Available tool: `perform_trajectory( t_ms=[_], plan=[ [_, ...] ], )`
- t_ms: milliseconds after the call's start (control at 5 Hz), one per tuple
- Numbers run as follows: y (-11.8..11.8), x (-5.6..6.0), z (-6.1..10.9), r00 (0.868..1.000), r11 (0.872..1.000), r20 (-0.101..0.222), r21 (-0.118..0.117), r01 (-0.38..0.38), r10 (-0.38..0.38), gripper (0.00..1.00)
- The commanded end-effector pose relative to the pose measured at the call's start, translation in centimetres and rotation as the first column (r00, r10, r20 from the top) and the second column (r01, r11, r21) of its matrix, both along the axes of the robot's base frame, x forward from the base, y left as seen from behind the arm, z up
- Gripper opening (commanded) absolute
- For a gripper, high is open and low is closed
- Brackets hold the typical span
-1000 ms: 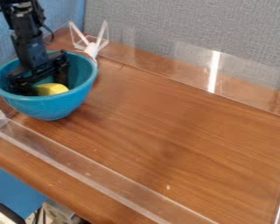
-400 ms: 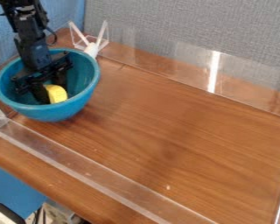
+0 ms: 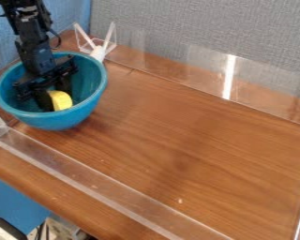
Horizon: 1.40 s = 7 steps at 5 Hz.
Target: Remove the yellow object from the blue bowl and put it on the table
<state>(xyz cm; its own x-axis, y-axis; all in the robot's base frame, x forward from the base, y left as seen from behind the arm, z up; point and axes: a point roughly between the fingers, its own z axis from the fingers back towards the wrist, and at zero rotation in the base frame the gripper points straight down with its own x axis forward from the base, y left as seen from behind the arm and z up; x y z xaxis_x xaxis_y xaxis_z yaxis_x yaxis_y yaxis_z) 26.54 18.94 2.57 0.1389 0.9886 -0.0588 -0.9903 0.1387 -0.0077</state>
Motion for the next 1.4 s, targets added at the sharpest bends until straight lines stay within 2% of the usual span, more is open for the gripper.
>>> perform_trajectory(
  t_ms=[0, 1200],
  plan=[
    [0.0, -0.8, -1.7, 0.998, 0.999, -0.046, -0.02, -0.037, 0.036, 0.0],
    [-0.4, -2.8, -2.4, 0.982, 0.99, -0.132, -0.035, -0.139, 0.134, 0.0]
  ],
)
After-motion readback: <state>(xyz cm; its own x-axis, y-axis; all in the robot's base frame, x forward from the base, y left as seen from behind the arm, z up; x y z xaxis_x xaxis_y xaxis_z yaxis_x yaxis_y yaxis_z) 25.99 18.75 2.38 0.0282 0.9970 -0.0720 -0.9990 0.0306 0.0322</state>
